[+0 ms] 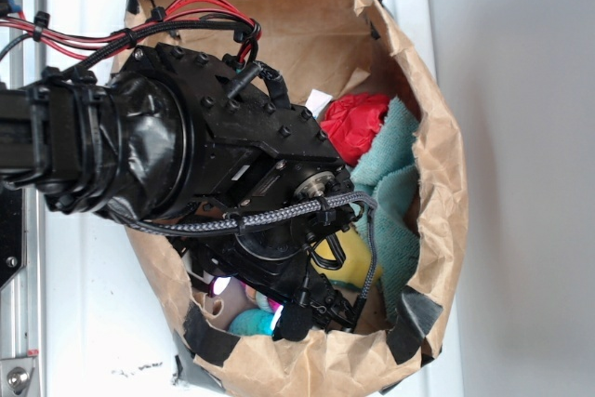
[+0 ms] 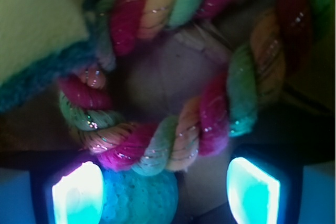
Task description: Grab the green ball.
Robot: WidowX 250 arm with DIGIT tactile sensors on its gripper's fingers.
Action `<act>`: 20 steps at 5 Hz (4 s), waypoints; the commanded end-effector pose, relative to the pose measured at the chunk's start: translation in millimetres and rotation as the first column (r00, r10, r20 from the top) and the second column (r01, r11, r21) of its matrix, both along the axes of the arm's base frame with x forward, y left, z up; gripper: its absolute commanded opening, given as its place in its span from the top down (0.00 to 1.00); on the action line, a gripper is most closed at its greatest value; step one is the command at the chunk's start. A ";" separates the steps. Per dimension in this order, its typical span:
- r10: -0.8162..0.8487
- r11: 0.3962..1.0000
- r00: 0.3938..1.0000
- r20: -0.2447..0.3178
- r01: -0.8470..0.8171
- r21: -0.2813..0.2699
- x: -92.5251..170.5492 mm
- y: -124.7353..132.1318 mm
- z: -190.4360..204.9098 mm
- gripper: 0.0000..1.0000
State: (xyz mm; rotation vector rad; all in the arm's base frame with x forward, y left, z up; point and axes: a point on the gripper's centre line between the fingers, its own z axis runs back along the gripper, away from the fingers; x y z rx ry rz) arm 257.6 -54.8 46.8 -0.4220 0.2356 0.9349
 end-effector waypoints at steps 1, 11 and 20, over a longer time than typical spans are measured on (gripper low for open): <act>0.036 0.997 0.998 0.051 -0.032 -0.077 10.8 -13.5 32.0 0.00; -0.058 0.998 0.997 0.046 0.057 0.013 -2.2 -13.0 -7.1 0.00; -0.104 0.991 0.994 0.044 0.107 -0.081 -21.7 -49.1 9.1 1.00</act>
